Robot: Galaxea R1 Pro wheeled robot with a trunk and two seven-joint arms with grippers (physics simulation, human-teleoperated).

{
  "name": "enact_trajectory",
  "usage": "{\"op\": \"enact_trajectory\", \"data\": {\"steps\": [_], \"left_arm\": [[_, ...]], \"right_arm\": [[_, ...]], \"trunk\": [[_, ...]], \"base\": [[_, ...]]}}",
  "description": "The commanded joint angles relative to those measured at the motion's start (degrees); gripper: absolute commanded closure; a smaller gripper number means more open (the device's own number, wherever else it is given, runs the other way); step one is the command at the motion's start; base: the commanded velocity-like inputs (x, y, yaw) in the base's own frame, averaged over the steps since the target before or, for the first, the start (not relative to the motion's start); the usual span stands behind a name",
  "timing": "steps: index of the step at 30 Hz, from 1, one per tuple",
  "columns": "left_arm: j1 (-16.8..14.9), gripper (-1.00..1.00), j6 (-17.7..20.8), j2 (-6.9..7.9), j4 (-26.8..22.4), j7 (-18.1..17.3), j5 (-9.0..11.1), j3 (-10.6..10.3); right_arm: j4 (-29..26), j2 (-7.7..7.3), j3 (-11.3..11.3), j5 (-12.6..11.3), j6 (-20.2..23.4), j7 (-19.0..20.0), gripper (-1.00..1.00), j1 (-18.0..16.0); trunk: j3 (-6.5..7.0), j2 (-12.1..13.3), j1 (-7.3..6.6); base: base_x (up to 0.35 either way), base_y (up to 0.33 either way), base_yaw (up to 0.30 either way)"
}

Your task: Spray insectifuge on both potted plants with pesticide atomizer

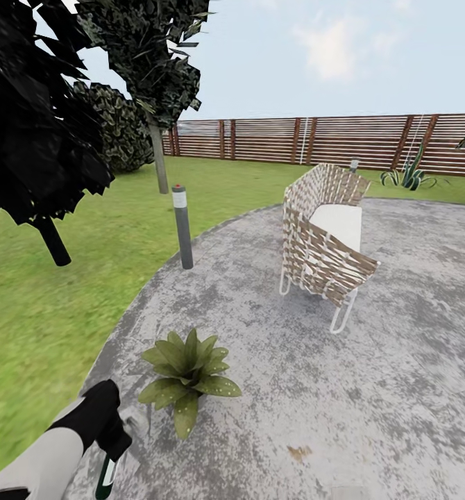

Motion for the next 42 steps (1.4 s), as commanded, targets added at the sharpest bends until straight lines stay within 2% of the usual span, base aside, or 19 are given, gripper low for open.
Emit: {"op": "enact_trajectory", "data": {"steps": [1, 4, 7, 10, 18, 23, 25, 27, 29, 31, 33, 42], "left_arm": [[0.2, 1.0, 0.3, -0.05, -0.1, -0.4, -0.4, 0.4], [0.3, 1.0, 0.4, -0.11, -0.3, -0.4, -0.4, 0.5], [0.4, 1.0, 0.4, -1.42, -0.4, -0.4, -0.4, 0.5], [0.4, 1.0, 0.5, -1.99, -1.0, -0.4, -0.3, 0.7], [0.9, 1.0, 0.5, -1.37, -0.5, -0.3, -0.5, 0.7], [2.0, 1.0, 0.4, -2.03, -0.6, 4.0, -0.4, 0.6], [2.0, 1.0, 0.5, -3.14, -0.9, 5.9, -0.4, 0.6], [2.1, 1.0, 0.3, -3.69, -0.6, 6.3, -0.3, 0.7], [2.2, 1.0, -0.3, -3.95, -0.3, 6.6, 0.6, 0.7], [3.0, 1.0, -2.7, -3.87, -0.3, 6.7, 2.9, 0.7], [4.0, 1.0, -4.0, -4.02, -0.8, 6.8, 3.9, 0.5], [4.9, 1.0, -4.7, -3.44, -1.1, 6.9, 4.5, 0.6]], "right_arm": [[0.1, 0.0, 0.5, -0.6, -0.2, -0.2, -1.0, 0.0], [0.1, 0.0, 0.5, -0.5, -0.2, -0.3, -1.0, 0.0], [0.2, 0.0, 0.5, -0.5, -0.2, -0.4, -1.0, 0.0], [0.2, 0.0, 0.5, -0.5, -0.2, -0.4, -1.0, 0.0], [0.2, 0.0, 0.5, -0.5, -0.2, -0.5, -1.0, 0.0], [0.2, 0.0, 0.5, -0.5, -0.3, -0.5, -1.0, 0.0], [0.1, 0.02, 0.5, -0.5, -0.2, -0.5, -1.0, 0.0], [0.1, 0.01, 0.6, -0.6, -0.2, -0.5, -1.0, 0.0], [0.1, 0.03, 0.6, -0.6, -0.3, -0.5, -1.0, 0.0], [0.1, 0.08, 0.6, -0.6, -0.3, -0.5, -1.0, 0.0], [0.1, 0.09, 0.6, -0.6, -0.3, -0.5, -1.0, 0.0], [0.1, 0.1, 0.6, -0.6, -0.3, -0.6, -1.0, 0.0]], "trunk": [[-0.05, 0.0, -0.01], [-0.05, 0.0, -0.01], [-0.05, 0.0, -0.01], [-0.05, 0.0, -0.01], [-0.05, 0.0, -0.01], [-0.05, 0.0, -0.01], [-0.05, 0.0, -0.01], [-0.05, 0.0, -0.01], [-0.05, 0.0, -0.01], [-0.05, 0.0, -0.01], [-0.05, 0.0, -0.01], [-0.2, 0.0, -0.01]], "base": [[0.0, 0.0, 0.0], [0.0, -0.01, 0.0], [0.0, -0.205, 0.0], [0.002, -0.26, 0.0], [0.101, -0.153, 0.0], [0.005, -0.005, -0.003], [0.001, -0.001, -0.135], [0.0, 0.0, -0.237], [0.0, 0.0, -0.221], [0.0, 0.0, -0.069], [0.0, 0.0, -0.019], [0.0, 0.0, 0.099]]}}
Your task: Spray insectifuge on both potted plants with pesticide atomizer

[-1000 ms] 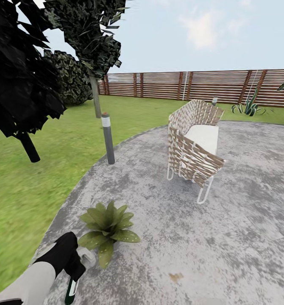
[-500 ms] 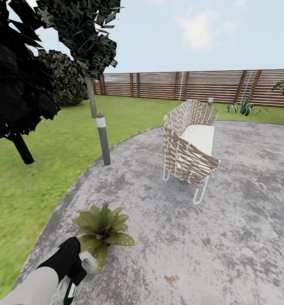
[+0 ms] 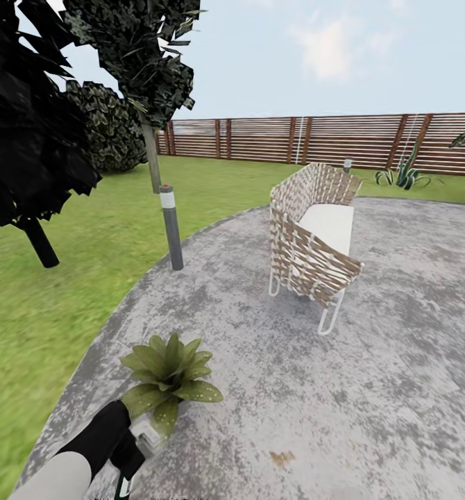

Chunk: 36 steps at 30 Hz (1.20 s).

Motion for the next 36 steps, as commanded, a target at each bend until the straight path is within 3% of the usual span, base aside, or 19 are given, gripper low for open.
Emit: {"op": "enact_trajectory", "data": {"steps": [1, 5, 9, 17, 23, 28, 33, 36], "left_arm": [[0.0, 1.0, 0.2, 0.02, -0.1, -0.4, -0.4, 0.3], [0.0, 1.0, 0.2, 0.0, -0.2, -0.4, -0.4, 0.3], [0.0, 1.0, 0.2, -0.44, -0.2, 2.9, -0.3, 0.6], [0.0, 1.0, 0.2, -0.77, -0.3, 5.3, -0.1, 0.8], [0.0, 1.0, 0.2, -0.87, -0.3, 5.4, 1.8, 0.7], [0.0, 1.0, 0.2, -0.72, -0.4, 5.4, 2.1, 0.6], [0.0, 1.0, 0.2, -0.27, -0.4, 5.4, 4.6, 0.3], [0.0, 1.0, 0.1, -0.22, -0.4, 5.4, 5.1, 0.3]], "right_arm": [[0.1, 0.0, 0.5, -0.6, -0.2, -0.2, -1.0, 0.0], [0.1, 0.0, 0.5, -0.6, -0.2, -0.2, -1.0, 0.0], [0.1, -0.01, 0.5, -0.6, -0.2, -0.2, -1.0, 0.0], [0.1, -0.01, 0.5, -0.6, -0.2, -0.1, -1.0, 0.0], [0.1, -0.01, 0.5, -0.6, -0.2, -0.1, -1.0, 0.0], [0.1, -0.01, 0.5, -0.6, -0.2, -0.2, -1.0, 0.0], [0.1, -0.01, 0.5, -0.5, -0.2, -0.2, -1.0, 0.0], [0.1, -0.01, 0.5, -0.5, -0.2, -0.1, -1.0, 0.0]], "trunk": [[-0.09, 0.0, -0.01], [-0.24, 0.0, -0.01], [-0.3, 0.0, -0.01], [-0.31, 0.0, -0.01], [-0.31, 0.0, -0.01], [-0.31, 0.0, -0.01], [-0.31, 0.0, -0.01], [-0.31, 0.0, -0.01]], "base": [[0.0, 0.0, 0.237], [0.0, 0.0, 0.24], [0.0, 0.0, 0.078], [0.0, 0.0, -0.12], [-0.054, 0.126, -0.04], [-0.082, 0.289, -0.001], [0.014, 0.32, -0.01], [0.077, 0.324, -0.184]]}}
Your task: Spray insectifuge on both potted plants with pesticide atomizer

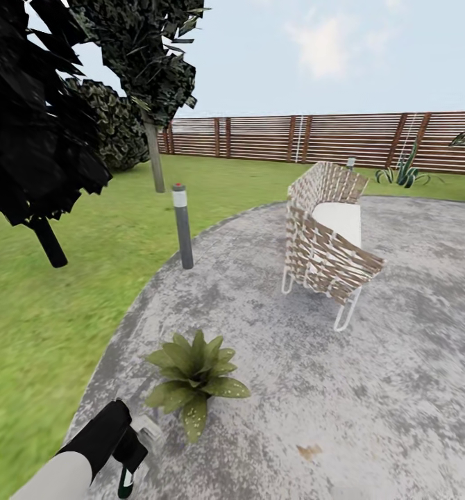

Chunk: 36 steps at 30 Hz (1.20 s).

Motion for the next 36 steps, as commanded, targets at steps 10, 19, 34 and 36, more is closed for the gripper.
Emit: {"op": "enact_trajectory", "data": {"steps": [10, 19, 34, 36], "left_arm": [[-0.3, 1.0, 0.1, 0.11, -0.1, -0.7, -0.6, 0.2], [-1.8, 1.0, 0.0, 1.85, -0.2, -1.4, -1.4, -0.5], [-3.2, 1.0, 0.4, 1.93, -6.1, -16.1, -3.7, -5.5], [-3.1, 1.0, 0.4, 1.99, -6.2, -16.1, -3.7, -5.5]], "right_arm": [[0.1, -0.07, 0.4, -0.6, -0.2, -0.2, -1.0, -0.1], [0.1, 0.0, 0.5, -0.6, -0.2, -0.3, -1.0, -0.1], [0.2, -0.34, 0.5, -0.5, -0.2, -0.2, -1.0, -0.1], [0.2, -0.34, 0.5, -0.5, -0.2, -0.2, -1.0, -0.1]], "trunk": [[-0.05, 0.0, 0.0], [-0.05, 0.0, 0.0], [-0.05, 0.0, 0.0], [-0.05, 0.0, 0.0]], "base": [[-0.1, 0.298, -0.275], [0.154, 0.236, -0.229], [0.012, 0.006, -0.048], [0.0, 0.0, -0.276]]}}
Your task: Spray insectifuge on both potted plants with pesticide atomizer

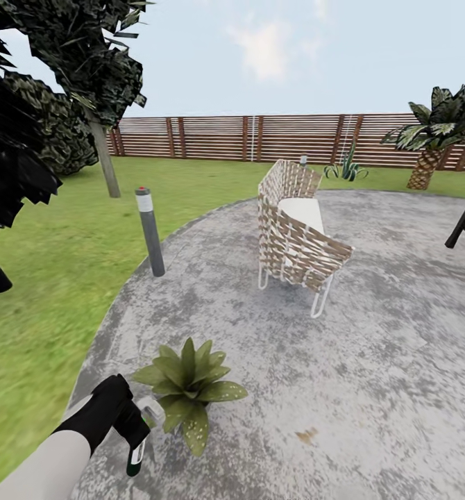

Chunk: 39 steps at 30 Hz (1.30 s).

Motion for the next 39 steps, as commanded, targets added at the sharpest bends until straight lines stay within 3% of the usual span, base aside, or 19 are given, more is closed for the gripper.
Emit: {"op": "enact_trajectory", "data": {"steps": [1, 18, 27, 39], "left_arm": [[0.1, 1.0, 0.4, 0.03, -0.1, -0.4, -0.2, 0.0], [0.4, 1.0, 0.8, 0.15, 0.0, -0.4, -0.1, 0.0], [0.7, 1.0, 0.8, 0.22, 0.3, -0.4, -0.2, 0.0], [0.8, 1.0, 0.9, 0.28, 0.7, -0.2, -0.1, 0.0]], "right_arm": [[0.1, 0.01, 0.5, -0.6, -0.2, -0.2, -1.0, 0.0], [0.1, 0.01, 0.5, -0.6, -0.2, -0.2, -1.0, 0.0], [0.1, 0.01, 0.5, -0.6, -0.2, -0.2, -1.0, 0.0], [0.1, 0.07, 0.5, -0.6, -0.2, -0.2, -1.0, 0.0]], "trunk": [[-0.05, 0.0, -0.01], [-0.05, 0.0, -0.01], [-0.05, 0.0, -0.01], [-0.05, 0.0, -0.01]], "base": [[-0.091, 0.103, -0.289], [-0.05, 0.284, -0.295], [-0.203, 0.254, -0.288], [-0.06, 0.305, -0.039]]}}
